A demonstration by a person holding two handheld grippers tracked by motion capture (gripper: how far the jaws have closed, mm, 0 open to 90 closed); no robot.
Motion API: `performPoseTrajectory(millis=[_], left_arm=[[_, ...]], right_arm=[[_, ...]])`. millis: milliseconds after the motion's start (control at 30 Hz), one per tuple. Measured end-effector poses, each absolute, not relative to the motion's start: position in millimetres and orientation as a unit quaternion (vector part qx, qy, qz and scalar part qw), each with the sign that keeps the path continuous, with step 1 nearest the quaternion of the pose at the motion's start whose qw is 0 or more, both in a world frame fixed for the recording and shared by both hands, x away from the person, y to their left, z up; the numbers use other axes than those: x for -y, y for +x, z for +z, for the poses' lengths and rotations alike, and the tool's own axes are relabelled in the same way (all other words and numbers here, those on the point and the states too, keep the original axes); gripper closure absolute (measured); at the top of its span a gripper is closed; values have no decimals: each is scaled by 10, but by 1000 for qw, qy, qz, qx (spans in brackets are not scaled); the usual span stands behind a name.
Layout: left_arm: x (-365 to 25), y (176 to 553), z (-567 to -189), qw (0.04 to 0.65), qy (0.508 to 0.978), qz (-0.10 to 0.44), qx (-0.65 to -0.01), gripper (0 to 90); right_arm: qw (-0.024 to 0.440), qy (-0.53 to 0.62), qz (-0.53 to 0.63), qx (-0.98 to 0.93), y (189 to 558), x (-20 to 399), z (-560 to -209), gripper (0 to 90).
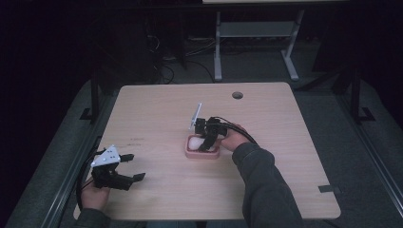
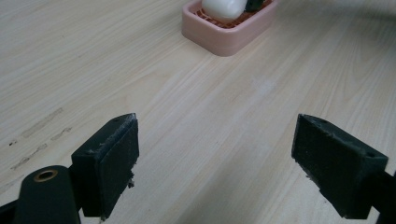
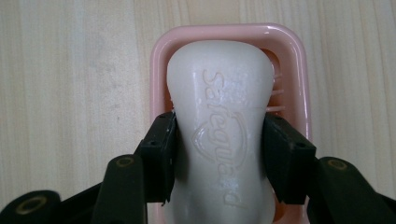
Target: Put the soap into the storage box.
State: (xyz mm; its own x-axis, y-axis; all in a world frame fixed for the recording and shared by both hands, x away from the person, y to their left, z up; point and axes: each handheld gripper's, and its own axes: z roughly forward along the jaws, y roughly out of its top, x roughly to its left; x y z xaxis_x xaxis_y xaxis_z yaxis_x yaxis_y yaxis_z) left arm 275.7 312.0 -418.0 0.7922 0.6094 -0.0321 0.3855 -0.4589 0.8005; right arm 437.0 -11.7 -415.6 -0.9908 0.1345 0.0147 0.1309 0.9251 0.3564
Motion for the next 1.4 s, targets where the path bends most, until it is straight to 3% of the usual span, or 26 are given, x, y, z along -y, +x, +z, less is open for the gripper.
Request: performPoseTrajectory(millis=[933, 1400], left_arm=[[-3119, 2759, -4179, 428, 844, 130, -295, 148], [-3114, 2760, -4181, 428, 844, 130, -295, 148]], right_arm=[[3, 75, 183, -980, 4392, 76, -4235, 478], [9, 84, 192, -978, 4382, 103, -4213, 409]])
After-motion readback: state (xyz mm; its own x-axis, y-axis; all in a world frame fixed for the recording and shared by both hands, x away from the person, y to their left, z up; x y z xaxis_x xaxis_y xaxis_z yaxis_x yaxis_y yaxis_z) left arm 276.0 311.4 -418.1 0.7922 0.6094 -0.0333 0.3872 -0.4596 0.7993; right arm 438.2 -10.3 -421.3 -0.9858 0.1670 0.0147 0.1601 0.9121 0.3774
